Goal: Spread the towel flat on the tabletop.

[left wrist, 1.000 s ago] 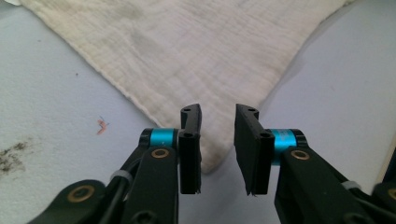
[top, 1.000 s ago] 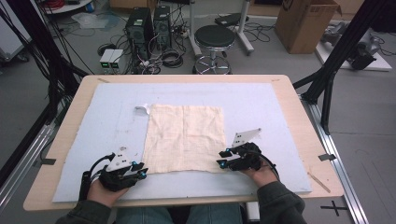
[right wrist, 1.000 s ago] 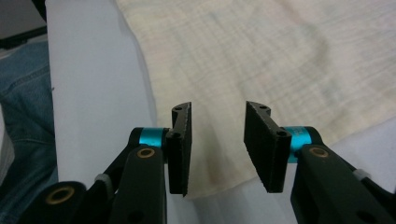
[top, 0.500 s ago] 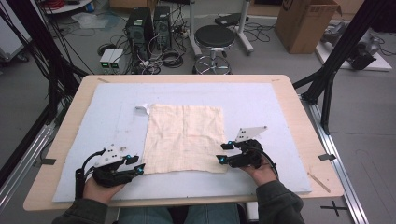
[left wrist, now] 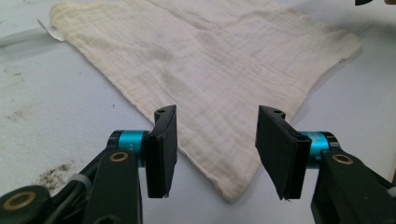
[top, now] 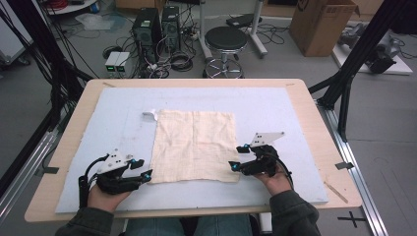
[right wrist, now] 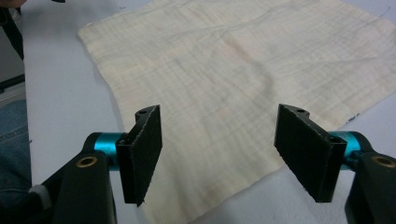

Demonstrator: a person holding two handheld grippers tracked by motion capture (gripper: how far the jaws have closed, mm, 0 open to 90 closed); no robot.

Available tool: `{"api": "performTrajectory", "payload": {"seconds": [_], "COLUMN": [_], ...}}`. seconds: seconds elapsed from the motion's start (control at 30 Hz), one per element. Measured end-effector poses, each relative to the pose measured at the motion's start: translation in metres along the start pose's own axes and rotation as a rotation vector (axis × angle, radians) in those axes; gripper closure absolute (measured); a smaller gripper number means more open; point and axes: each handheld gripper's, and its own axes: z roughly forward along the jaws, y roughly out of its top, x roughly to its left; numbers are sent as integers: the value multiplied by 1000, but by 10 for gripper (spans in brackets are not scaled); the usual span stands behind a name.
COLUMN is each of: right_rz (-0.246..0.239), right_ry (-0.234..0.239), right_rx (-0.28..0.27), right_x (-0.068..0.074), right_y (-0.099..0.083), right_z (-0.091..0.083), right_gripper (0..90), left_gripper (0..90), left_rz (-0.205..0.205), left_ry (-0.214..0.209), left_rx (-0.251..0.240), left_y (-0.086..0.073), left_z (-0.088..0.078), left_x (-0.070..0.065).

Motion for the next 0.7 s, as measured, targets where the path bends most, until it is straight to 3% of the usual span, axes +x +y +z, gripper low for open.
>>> {"api": "performTrajectory", "payload": {"seconds": [0.33, 0.7], "right_rz": [16, 9], "right_ry": [-16, -9], "right_rx": [-29, -29], "right_x": [-1, -2], "right_y": [0, 3], "right_z": [-4, -5], "right_gripper": [249, 242], "left_gripper": [369, 331], "left_rz": [15, 27], "left_ry": [-3, -4], "left_rx": [-5, -24], "left_y": [6, 20], "left_z": [4, 8], "left_x": [0, 3]}}
